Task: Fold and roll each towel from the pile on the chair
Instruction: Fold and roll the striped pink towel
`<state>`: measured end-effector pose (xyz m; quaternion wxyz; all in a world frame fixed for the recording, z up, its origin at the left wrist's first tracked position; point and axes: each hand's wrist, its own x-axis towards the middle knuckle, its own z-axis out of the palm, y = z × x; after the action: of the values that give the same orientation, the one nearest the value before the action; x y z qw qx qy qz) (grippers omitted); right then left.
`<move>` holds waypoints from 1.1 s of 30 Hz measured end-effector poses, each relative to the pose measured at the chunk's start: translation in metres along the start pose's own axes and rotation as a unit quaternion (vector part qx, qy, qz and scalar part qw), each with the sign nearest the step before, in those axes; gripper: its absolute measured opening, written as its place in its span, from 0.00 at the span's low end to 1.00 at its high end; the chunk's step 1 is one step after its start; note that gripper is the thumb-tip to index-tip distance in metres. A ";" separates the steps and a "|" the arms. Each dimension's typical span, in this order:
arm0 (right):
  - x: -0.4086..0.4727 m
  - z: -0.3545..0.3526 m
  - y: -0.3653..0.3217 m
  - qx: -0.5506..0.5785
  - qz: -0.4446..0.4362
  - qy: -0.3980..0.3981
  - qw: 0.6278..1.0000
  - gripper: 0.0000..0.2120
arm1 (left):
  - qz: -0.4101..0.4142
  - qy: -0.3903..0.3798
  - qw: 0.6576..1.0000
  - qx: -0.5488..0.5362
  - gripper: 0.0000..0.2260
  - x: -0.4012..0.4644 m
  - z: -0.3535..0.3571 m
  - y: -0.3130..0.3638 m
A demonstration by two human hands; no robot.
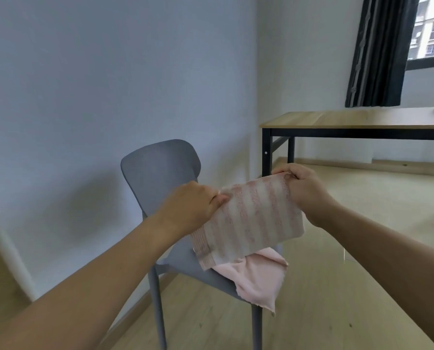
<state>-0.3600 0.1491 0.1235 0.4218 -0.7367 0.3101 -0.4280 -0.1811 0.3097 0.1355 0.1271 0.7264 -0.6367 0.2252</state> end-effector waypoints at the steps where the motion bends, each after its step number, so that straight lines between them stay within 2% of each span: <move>1: 0.001 0.000 0.001 0.011 -0.007 0.015 1.000 0.20 | 0.009 -0.014 1.000 -0.025 0.20 -0.001 0.002 -0.001; 4: 0.005 -0.004 0.000 0.034 -0.032 0.046 0.998 0.21 | 0.029 -0.039 0.997 -0.055 0.14 -0.005 0.007 0.000; 7: 0.007 -0.005 -0.003 0.037 -0.023 0.079 0.996 0.21 | 0.050 -0.018 0.994 -0.093 0.10 -0.009 0.005 0.001; 10: 0.006 -0.003 -0.005 0.037 -0.004 0.109 0.993 0.22 | 0.060 0.023 0.989 -0.135 0.10 -0.012 -0.002 0.003; 13: 0.004 0.002 -0.006 0.008 0.010 0.115 0.993 0.20 | 0.042 0.054 0.984 -0.163 0.16 -0.014 -0.006 0.011; 16: 0.002 0.010 -0.002 -0.078 -0.007 0.084 0.993 0.17 | 0.004 0.058 0.982 -0.182 0.19 -0.012 -0.002 0.010; 20: 0.007 0.030 0.016 -0.208 -0.033 -0.021 0.977 0.12 | -0.104 0.084 0.964 -0.231 0.21 -0.012 0.018 -0.008; 26: 0.046 0.072 0.065 -0.252 0.019 -0.093 0.963 0.14 | -0.232 0.037 0.912 -0.335 0.21 -0.021 0.090 -0.045; 31: 0.086 0.116 0.122 -0.312 0.038 -0.158 0.936 0.12 | -0.308 0.002 0.841 -0.445 0.10 -0.017 0.159 -0.071; 33: 0.104 0.134 0.145 -0.322 0.026 -0.169 0.931 0.10 | -0.323 -0.028 0.843 -0.430 0.07 -0.011 0.186 -0.082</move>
<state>-0.2083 0.0468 -0.0039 0.2190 -0.8862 0.3743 -0.1631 -0.0707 0.2441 -0.0224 0.4745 0.7695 -0.4019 -0.1452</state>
